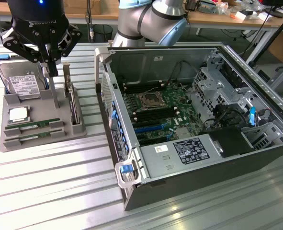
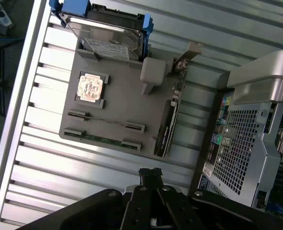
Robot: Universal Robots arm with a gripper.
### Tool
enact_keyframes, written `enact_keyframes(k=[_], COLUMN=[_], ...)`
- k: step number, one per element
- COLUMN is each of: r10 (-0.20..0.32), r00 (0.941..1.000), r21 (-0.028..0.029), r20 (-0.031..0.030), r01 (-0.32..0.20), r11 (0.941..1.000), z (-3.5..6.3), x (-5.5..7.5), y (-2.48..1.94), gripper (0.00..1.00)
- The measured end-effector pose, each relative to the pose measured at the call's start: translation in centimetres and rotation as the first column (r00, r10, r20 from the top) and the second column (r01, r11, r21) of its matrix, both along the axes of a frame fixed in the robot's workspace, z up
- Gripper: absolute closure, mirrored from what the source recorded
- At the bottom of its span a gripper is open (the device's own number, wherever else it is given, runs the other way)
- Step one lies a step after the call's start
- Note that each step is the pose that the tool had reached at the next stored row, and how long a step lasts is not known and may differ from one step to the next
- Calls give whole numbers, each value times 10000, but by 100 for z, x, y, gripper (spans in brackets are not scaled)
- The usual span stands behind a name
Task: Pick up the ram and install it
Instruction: 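Pick up the ram and move it above insertion slot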
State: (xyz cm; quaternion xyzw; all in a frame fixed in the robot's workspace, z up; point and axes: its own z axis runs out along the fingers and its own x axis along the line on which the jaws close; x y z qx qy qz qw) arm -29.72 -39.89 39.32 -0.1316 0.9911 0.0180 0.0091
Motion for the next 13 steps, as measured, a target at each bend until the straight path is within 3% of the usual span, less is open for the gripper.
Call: enact_keyframes(k=[13], r10=[823], r00=[9966], r21=[-73], r20=[-3], r01=[-823], r11=[9966], z=[-1], x=[0], y=[0], gripper=[89])
